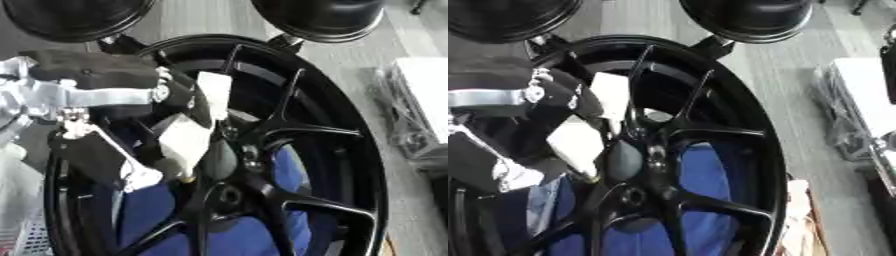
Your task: Pull the pin out of the wheel hub.
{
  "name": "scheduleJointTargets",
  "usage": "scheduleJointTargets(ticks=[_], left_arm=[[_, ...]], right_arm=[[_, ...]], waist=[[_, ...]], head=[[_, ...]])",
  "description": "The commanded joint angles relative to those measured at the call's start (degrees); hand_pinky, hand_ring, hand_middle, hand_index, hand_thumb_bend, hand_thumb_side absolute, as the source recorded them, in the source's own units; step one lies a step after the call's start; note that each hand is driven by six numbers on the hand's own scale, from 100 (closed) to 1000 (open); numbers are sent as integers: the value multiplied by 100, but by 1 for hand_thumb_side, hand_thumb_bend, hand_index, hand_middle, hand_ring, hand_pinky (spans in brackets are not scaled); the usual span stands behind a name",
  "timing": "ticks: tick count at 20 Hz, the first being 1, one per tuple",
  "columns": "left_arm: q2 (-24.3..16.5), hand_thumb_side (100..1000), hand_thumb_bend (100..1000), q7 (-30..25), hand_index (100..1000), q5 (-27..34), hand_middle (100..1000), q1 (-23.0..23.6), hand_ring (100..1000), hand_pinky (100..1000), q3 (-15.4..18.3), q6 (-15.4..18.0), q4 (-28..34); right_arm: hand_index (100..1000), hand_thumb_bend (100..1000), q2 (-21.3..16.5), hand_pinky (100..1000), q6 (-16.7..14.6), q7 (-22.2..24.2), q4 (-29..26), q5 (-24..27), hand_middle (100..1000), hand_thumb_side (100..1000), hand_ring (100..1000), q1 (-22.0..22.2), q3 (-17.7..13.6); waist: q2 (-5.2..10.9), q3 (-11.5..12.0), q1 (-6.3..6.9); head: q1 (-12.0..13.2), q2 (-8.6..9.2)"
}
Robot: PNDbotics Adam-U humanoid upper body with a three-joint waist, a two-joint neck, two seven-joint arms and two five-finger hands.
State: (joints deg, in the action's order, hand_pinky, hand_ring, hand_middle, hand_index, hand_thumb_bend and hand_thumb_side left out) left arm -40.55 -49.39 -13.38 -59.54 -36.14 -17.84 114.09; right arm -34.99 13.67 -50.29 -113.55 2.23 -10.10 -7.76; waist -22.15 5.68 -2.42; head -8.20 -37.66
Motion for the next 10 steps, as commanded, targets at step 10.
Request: scheduleJointTargets(ticks=[10], left_arm=[[-36, 177, 223, -196, 850, -144, 838, -20, 844, 870, 7, -135, 50]], right_arm=[[543, 100, -44, 485, 100, -167, -104, 49, 689, 537, 615, -57, -35]], waist=[[52, -34, -13]], head=[[38, 100]])
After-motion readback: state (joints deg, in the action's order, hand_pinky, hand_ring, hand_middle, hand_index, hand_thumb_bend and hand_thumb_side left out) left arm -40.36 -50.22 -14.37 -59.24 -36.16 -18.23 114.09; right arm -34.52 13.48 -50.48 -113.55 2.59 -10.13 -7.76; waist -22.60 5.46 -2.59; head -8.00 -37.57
